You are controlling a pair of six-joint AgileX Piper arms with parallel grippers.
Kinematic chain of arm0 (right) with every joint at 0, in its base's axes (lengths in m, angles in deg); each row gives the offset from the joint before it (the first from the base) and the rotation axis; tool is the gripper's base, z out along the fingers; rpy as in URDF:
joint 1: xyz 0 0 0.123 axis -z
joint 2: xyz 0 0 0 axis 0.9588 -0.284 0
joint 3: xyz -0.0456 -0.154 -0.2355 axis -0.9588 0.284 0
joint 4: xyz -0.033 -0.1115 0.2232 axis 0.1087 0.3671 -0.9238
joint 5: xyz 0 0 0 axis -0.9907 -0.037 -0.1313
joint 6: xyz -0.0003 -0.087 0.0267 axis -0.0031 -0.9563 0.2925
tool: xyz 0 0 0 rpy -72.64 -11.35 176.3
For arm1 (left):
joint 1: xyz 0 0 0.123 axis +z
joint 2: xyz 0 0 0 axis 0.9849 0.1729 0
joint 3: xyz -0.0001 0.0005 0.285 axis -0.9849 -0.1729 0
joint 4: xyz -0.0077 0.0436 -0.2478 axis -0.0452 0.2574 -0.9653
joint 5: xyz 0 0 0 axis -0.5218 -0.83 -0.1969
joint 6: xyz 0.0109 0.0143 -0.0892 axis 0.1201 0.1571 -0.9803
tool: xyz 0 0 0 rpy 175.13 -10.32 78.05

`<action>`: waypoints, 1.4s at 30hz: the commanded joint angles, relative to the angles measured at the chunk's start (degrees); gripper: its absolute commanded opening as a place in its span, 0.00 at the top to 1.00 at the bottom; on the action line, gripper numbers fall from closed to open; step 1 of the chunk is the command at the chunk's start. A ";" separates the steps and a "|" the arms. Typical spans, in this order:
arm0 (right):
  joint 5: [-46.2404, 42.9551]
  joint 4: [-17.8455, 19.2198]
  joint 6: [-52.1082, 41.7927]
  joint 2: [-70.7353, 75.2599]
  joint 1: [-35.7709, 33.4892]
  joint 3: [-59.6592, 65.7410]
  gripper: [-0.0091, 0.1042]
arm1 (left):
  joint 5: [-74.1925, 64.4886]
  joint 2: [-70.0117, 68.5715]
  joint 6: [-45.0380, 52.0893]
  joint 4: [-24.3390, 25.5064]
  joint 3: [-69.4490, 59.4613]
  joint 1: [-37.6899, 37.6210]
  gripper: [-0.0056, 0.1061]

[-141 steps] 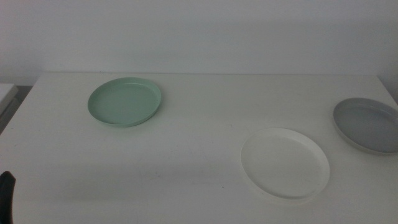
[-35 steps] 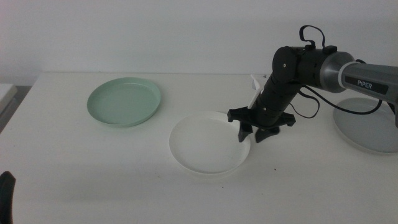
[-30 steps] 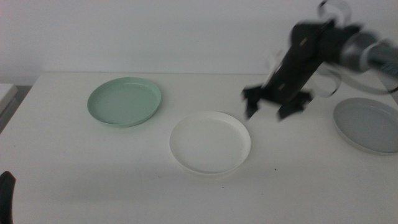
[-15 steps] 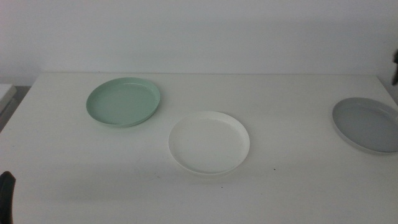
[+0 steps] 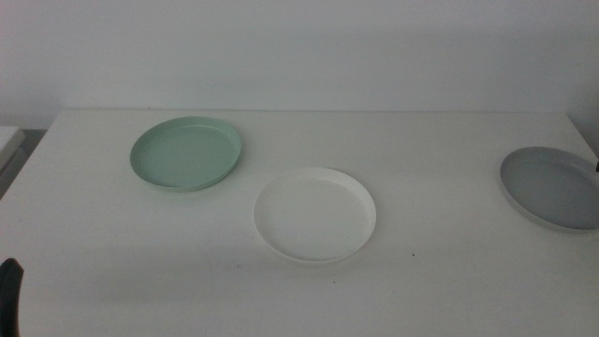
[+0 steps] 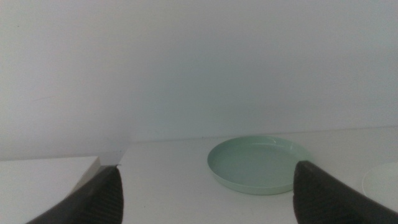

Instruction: Stack the three bowls on top of each other.

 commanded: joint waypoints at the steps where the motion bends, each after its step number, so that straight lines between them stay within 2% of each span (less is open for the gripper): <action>1: 0.71 -0.63 -0.66 -0.51 0.33 -0.12 0.31 | 0.75 -0.20 -0.28 0.10 -0.04 -0.14 0.11; 7: 2.21 -2.38 -1.75 -1.62 0.23 0.11 0.41 | 0.75 -0.20 -0.28 0.10 -0.04 -0.14 0.11; 13: 2.01 -4.58 -3.43 -1.62 0.23 0.61 0.44 | 0.75 -0.20 -0.28 0.10 -0.04 -0.14 0.11; 16: 1.97 -4.57 -3.27 -1.62 0.12 0.61 0.49 | 0.75 -0.20 -0.28 0.10 -0.04 -0.14 0.11; 17: 1.66 -4.45 -3.27 -1.62 -0.10 0.61 0.54 | 0.75 -0.20 -0.28 0.10 -0.04 -0.14 0.11; 28: 1.71 -5.24 -3.27 -3.85 -1.19 0.61 0.55 | 0.75 -0.20 -0.28 0.10 -0.04 -0.14 0.11; 30: 2.07 -5.24 -3.27 -4.34 -1.30 0.61 0.62 | 0.75 -0.20 -0.28 0.10 -0.04 -0.14 0.11; 33: 2.27 -4.25 -3.27 -4.60 -1.42 0.61 0.91 | 0.75 -0.20 -0.28 0.10 -0.04 -0.14 0.11; 34: 2.39 -4.12 -3.05 -4.60 -1.42 0.61 0.94 | 0.75 -0.20 -0.28 0.10 -0.04 -0.14 0.11; 38: 2.51 -4.34 -2.54 -2.09 -2.07 0.61 0.94 | 0.75 -0.20 -0.28 0.10 -0.04 -0.14 0.11; 42: 2.14 -4.91 -1.96 4.35 -5.73 0.48 0.94 | 0.75 -0.20 -0.28 0.10 -0.04 -0.14 0.11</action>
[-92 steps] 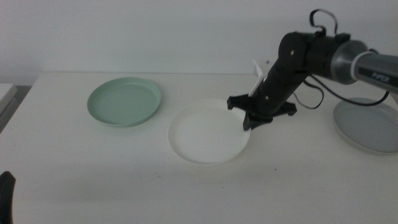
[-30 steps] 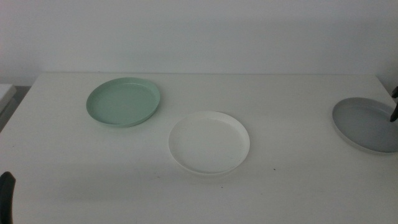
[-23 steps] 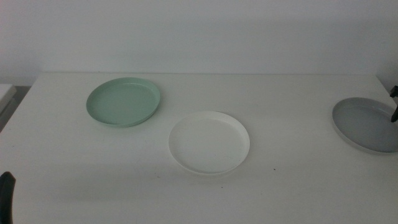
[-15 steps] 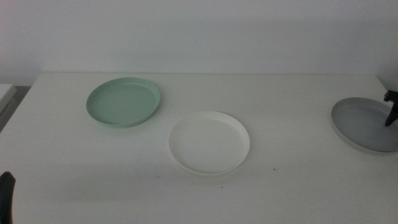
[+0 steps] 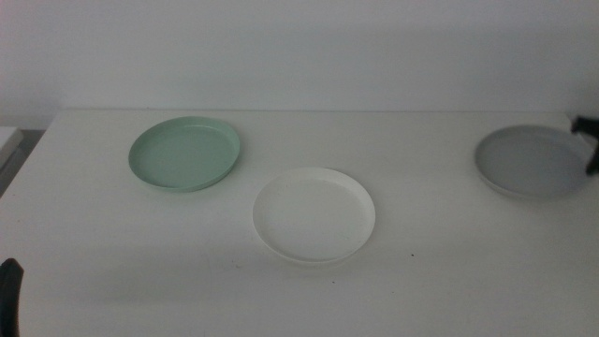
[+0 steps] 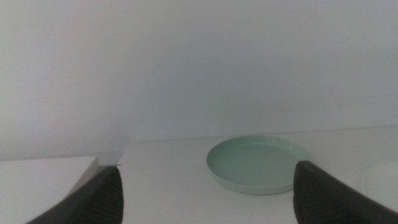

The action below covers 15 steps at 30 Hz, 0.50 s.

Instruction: Stack the three bowls on top of each other.

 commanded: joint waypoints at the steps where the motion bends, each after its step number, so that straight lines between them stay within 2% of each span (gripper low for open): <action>1: -0.20 -0.57 0.23 5.41 -3.26 -0.01 0.94 | 0.75 -0.20 -0.28 0.10 -0.04 -0.14 0.11; 9: 1.12 -5.87 -1.52 9.27 -20.70 -0.01 0.94 | 0.75 -0.20 -0.28 0.10 -0.04 -0.14 0.11; 15: 1.31 -6.09 -2.01 8.14 -33.72 0.09 0.94 | 0.75 -0.20 -0.28 0.10 -0.04 -0.14 0.11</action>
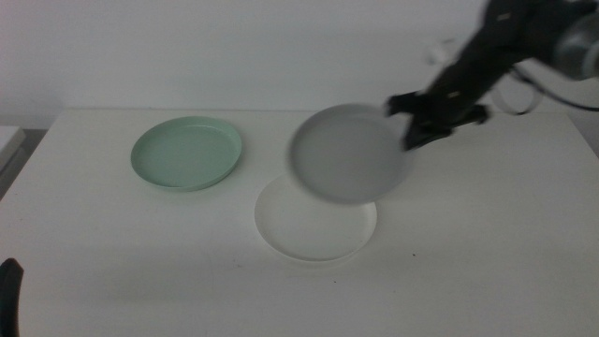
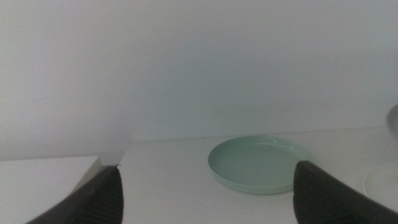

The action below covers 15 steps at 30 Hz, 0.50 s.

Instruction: Stack the three bowls on top of each other.

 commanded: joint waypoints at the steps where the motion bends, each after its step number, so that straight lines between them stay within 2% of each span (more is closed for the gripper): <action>1: -0.04 0.37 -0.71 -0.38 -3.54 0.01 0.94 | 0.75 -0.20 -0.28 0.10 -0.04 -0.14 0.11; 6: -0.44 0.37 -0.60 -3.20 -7.89 0.01 0.94 | 0.75 -0.20 -0.28 0.10 -0.04 -0.14 0.11; 11: -0.58 0.66 -0.49 -5.88 -9.12 0.01 0.94 | 0.75 -0.20 -0.28 0.10 -0.04 -0.14 0.11; 15: -0.58 3.61 0.90 -6.47 -9.12 0.01 0.94 | 0.75 -0.20 -0.28 0.10 -0.04 -0.14 0.11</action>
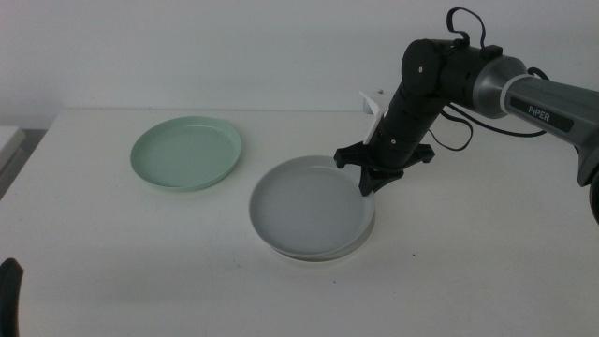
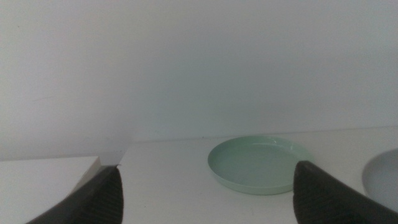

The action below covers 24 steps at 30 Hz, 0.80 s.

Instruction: Stack the three bowls on top of each other.

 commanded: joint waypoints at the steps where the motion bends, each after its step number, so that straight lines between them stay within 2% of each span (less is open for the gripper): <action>1: -0.43 2.74 1.22 0.34 0.03 0.01 0.94 | 0.75 -0.20 -0.28 0.10 -0.04 -0.14 0.11; 8: -0.31 3.61 1.48 0.34 0.03 0.01 0.94 | 0.75 -0.20 -0.28 0.10 -0.04 -0.14 0.11; 9: 0.91 3.98 1.48 0.34 0.03 0.01 0.82 | 0.75 -0.20 -0.28 0.10 -0.04 -0.14 0.11; 10: 0.96 3.98 1.48 0.47 0.03 0.01 0.76 | 0.75 -0.20 -0.28 0.10 -0.04 -0.14 0.11; 13: 1.63 3.78 1.60 1.53 0.27 0.01 0.48 | 0.75 -0.20 -0.28 0.10 -0.04 -0.14 0.11; 16: 3.04 1.64 0.79 5.34 1.10 0.01 0.16 | 0.75 -0.20 -0.28 0.10 -0.04 -0.14 0.11; 17: 3.59 1.30 -0.15 7.31 1.52 0.01 0.10 | 0.75 -0.20 -0.28 0.10 -0.04 -0.14 0.11; 24: 7.02 1.67 -1.71 26.51 5.06 0.74 0.10 | 0.75 -0.20 -0.28 0.10 -0.04 -0.14 0.11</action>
